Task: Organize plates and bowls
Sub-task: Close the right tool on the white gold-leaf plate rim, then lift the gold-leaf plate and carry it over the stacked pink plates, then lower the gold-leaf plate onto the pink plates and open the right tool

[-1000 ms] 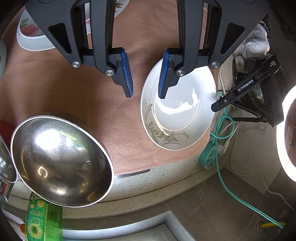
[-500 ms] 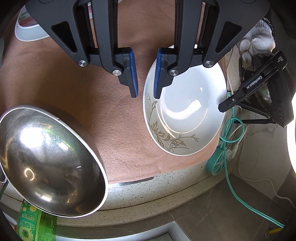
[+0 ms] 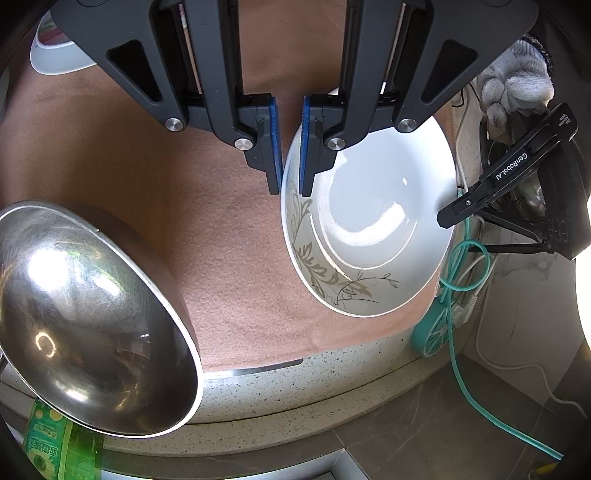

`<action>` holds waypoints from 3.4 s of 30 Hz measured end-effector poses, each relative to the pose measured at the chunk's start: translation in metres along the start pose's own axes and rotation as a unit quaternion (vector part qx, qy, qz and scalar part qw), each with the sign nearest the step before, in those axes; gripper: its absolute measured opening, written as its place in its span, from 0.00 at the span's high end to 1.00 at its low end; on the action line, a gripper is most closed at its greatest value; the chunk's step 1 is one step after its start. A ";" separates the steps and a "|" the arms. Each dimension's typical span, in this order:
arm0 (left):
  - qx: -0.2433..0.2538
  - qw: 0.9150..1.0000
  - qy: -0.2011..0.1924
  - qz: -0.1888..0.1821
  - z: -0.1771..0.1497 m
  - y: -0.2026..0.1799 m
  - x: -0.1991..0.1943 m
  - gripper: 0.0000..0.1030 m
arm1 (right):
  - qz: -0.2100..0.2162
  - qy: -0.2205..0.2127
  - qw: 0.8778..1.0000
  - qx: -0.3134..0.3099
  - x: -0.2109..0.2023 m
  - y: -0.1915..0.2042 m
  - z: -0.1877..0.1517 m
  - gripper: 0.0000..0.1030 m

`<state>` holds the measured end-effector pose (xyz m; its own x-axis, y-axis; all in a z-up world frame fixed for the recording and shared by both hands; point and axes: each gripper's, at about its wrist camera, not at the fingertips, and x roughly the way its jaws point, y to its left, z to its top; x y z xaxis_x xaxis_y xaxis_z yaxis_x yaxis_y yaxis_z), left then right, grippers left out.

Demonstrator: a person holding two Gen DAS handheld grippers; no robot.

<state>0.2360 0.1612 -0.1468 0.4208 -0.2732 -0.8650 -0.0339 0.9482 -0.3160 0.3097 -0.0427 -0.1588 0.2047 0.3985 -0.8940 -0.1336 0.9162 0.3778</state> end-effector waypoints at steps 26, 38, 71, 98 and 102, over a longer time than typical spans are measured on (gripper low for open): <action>-0.005 0.999 -0.037 -0.007 -0.040 -0.039 -0.066 0.92 | 0.024 -0.031 0.999 -0.022 -0.071 -0.005 -0.041 0.91; -0.016 0.999 -0.049 -0.008 -0.077 -0.089 -0.086 0.92 | 0.035 -0.034 0.998 -0.033 -0.111 -0.042 -0.070 0.91; -0.033 0.999 -0.014 -0.016 -0.172 -0.191 -0.060 0.92 | 0.011 0.003 0.999 -0.030 -0.148 -0.160 -0.140 0.91; -0.026 1.000 0.004 -0.002 -0.184 -0.205 -0.043 0.92 | -0.008 0.011 0.999 -0.039 -0.136 -0.167 -0.146 0.90; -0.024 1.000 0.004 0.000 -0.184 -0.206 -0.043 0.92 | -0.011 0.010 0.999 -0.040 -0.136 -0.166 -0.146 0.88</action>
<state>0.0586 -0.0527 -0.1163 0.4127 -0.2753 -0.8683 -0.0768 0.9393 -0.3343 0.1623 -0.2552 -0.1352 0.1891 0.3757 -0.9073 -0.2059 0.9186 0.3374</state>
